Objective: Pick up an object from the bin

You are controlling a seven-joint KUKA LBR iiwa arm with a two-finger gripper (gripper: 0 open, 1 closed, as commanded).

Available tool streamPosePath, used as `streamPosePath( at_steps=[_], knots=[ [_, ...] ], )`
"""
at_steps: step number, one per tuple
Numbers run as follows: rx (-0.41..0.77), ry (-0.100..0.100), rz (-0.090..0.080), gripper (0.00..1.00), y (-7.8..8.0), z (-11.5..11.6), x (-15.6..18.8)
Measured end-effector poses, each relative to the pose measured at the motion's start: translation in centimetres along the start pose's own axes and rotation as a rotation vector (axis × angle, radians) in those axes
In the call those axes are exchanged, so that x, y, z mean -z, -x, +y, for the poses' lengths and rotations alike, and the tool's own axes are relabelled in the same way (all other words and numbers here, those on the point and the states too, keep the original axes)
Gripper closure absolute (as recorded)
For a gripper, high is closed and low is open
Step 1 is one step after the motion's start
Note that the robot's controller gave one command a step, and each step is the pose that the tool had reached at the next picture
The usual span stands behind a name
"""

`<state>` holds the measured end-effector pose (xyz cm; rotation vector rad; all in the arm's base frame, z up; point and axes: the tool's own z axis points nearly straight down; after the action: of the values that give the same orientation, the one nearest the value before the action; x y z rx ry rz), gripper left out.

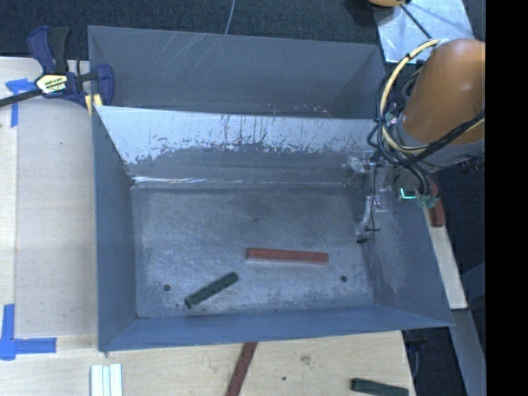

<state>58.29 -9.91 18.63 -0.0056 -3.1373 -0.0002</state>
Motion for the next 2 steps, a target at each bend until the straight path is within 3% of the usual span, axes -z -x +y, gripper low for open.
streamPosePath(
  at_steps=[1, 2],
  knots=[
    [0.001, 0.000, -0.004, 0.00, 0.1, 0.0, 0.3],
    [0.064, -0.001, -0.006, 0.00, -0.1, 1.4, 3.5]
  ],
)
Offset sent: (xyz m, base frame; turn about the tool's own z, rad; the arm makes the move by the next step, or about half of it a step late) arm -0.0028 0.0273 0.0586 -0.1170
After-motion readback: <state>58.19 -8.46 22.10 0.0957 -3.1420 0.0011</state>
